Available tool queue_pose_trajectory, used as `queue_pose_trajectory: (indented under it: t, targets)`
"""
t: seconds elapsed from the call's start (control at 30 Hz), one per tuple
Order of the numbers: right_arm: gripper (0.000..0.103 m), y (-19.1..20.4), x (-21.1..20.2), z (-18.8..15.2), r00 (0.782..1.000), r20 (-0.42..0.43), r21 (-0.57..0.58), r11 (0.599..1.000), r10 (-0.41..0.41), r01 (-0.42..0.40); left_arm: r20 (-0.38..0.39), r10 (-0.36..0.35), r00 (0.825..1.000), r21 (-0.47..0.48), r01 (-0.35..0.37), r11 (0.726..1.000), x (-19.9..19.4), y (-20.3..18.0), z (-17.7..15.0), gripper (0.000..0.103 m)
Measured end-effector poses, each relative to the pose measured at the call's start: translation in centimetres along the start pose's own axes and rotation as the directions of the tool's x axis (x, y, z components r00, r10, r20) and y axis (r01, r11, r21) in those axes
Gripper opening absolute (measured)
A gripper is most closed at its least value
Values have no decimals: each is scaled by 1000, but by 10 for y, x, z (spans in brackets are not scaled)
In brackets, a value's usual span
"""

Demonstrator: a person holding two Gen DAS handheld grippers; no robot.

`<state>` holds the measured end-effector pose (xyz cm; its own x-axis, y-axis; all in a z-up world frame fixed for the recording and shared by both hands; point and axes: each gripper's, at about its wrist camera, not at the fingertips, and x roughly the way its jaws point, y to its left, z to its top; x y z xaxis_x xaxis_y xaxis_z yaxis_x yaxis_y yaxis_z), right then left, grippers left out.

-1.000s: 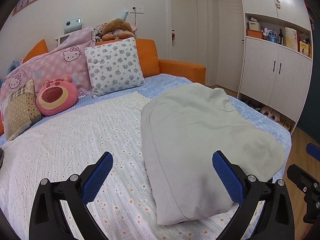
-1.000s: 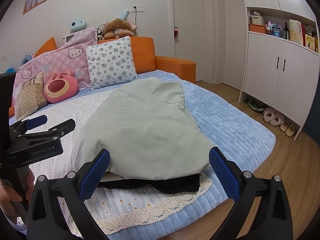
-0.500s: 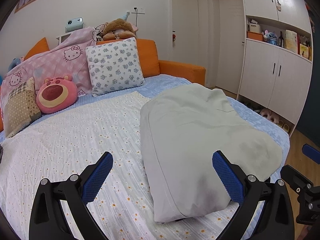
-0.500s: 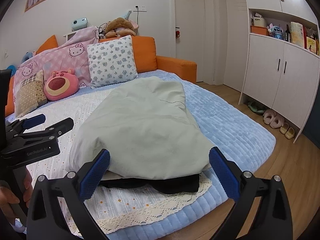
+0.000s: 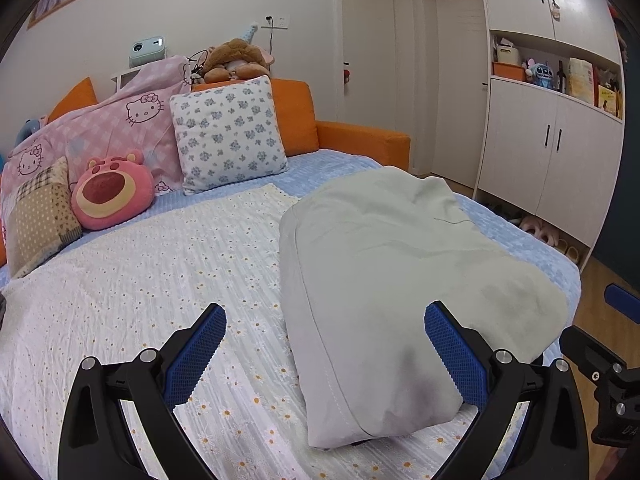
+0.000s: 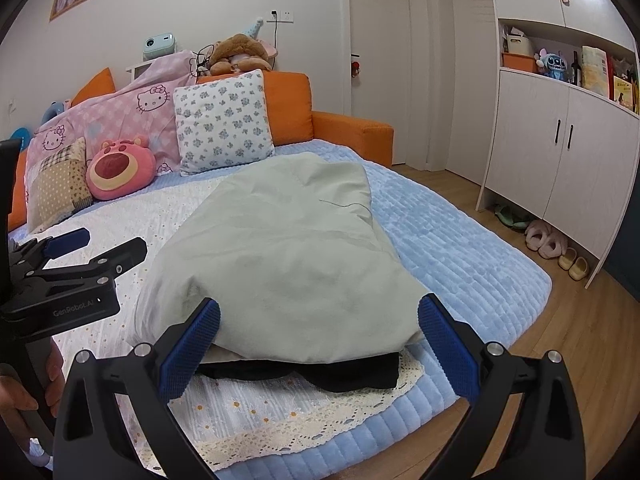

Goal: Fold large clothes

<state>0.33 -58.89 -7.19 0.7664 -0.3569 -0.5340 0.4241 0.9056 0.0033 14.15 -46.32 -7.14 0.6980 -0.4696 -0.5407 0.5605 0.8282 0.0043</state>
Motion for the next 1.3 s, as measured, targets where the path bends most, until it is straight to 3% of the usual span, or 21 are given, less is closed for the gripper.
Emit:
queue_pose_trajectory:
  t: [0.37,0.87,1.3]
  targets:
    - [98,-2,0,0,1000,8,3,1000,3,-3,6,-32,999,9,32,999,-3,-6,0,101]
    - [98,-4,2,-3,1000,5,-5,1000,6,-6,-1,-13,1000,30,13,999,1,-12,-3,101]
    - [98,-9,-3,0,999,51,-1,1000,-11,11,22,-10,1000,39,10,999,-2,-11,-3,101]
